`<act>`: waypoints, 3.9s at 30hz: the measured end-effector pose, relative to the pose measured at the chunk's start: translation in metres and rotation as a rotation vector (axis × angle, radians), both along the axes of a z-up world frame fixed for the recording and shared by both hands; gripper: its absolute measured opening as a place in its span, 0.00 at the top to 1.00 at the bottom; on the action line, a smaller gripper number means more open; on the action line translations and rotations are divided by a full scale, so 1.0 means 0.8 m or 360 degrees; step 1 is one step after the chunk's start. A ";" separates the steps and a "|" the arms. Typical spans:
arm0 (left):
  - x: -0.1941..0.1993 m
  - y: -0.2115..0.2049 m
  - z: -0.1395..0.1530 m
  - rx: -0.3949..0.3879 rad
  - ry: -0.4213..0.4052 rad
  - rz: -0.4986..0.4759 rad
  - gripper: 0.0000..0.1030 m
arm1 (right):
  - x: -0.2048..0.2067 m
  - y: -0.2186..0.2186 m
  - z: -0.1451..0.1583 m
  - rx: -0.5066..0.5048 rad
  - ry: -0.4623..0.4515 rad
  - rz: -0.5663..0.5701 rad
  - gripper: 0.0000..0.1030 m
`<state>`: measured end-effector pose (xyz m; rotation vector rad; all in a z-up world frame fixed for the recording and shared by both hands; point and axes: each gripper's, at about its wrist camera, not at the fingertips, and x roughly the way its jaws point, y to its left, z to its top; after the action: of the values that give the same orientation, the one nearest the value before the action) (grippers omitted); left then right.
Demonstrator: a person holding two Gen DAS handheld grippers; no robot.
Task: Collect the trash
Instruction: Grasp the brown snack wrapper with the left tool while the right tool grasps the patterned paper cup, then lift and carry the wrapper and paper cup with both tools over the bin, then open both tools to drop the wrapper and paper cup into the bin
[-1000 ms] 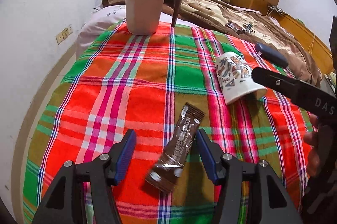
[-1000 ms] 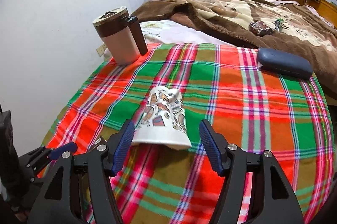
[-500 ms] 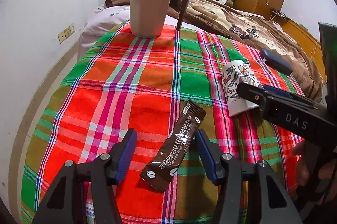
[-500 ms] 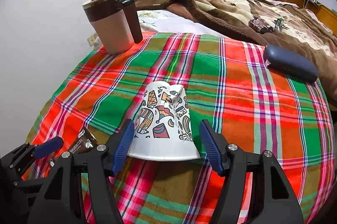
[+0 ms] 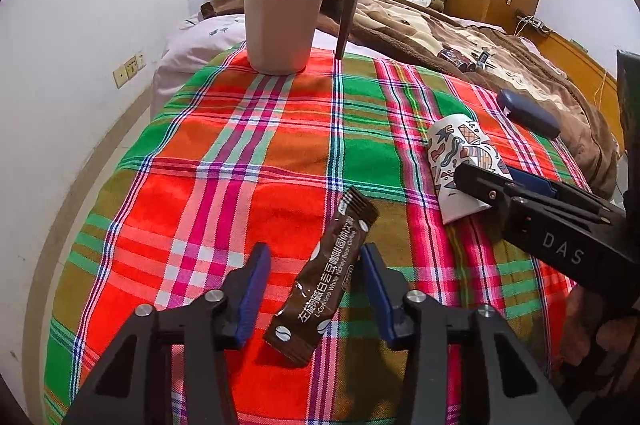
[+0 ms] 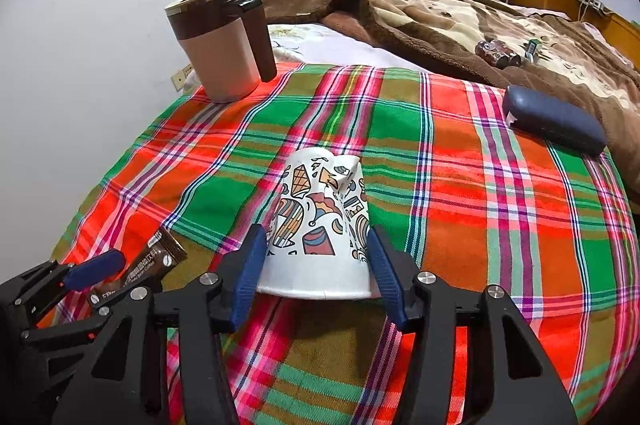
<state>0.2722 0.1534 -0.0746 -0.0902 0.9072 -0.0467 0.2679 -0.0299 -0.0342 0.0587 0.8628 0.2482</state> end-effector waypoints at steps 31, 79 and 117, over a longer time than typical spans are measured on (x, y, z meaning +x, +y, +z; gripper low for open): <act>-0.055 -0.007 0.041 -0.0047 -0.0123 0.0012 0.80 | -0.042 -0.029 0.019 0.0107 -0.0073 -0.0084 0.60; -0.181 -0.377 0.142 -0.0151 -0.0340 -0.0805 0.80 | -0.234 -0.321 0.087 0.0108 -0.0324 -0.0728 0.59; -0.186 -0.532 0.085 -0.0138 -0.0156 -0.1045 0.41 | -0.273 -0.429 0.036 0.0021 -0.0114 -0.1015 0.47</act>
<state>0.1234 -0.2725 -0.0064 0.1320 0.8052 -0.6950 0.0494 -0.3734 -0.0055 0.3288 0.7318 -0.3402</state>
